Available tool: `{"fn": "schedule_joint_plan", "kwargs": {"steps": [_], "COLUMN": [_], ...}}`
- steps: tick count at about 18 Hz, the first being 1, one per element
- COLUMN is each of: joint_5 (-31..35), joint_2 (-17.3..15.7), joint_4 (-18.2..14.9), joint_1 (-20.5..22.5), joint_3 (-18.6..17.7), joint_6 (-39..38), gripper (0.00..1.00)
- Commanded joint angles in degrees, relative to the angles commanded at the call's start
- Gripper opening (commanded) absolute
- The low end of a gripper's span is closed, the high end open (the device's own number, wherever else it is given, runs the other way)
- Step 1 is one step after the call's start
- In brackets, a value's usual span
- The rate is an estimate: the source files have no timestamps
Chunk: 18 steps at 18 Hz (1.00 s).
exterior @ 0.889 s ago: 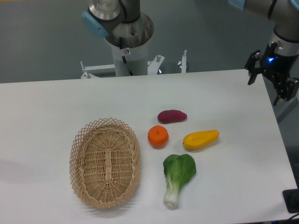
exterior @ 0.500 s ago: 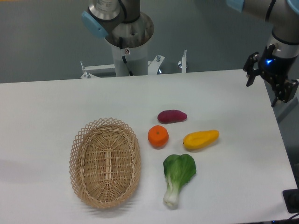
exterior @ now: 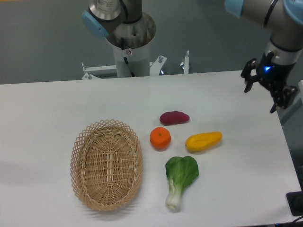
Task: Pick up the mango from the table
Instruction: 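Move the open gripper over the yellow mango and lower toward it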
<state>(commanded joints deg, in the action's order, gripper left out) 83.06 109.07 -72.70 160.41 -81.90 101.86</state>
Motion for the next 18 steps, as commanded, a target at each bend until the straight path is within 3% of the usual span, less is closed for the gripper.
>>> {"fn": "schedule_joint_plan", "kwargs": {"steps": [7, 14, 18], "joint_5": [4.1, 5.2, 7.7], "joint_2": [2.4, 6.0, 6.9], "joint_4": [14.5, 16.0, 19.3], "joint_1": [-5.1, -7.6, -9.0], "joint_3": [-9.5, -10.9, -13.4], "joint_6": [-1.7, -1.4, -1.8], "gripper": [1.00, 1.00, 1.00]}}
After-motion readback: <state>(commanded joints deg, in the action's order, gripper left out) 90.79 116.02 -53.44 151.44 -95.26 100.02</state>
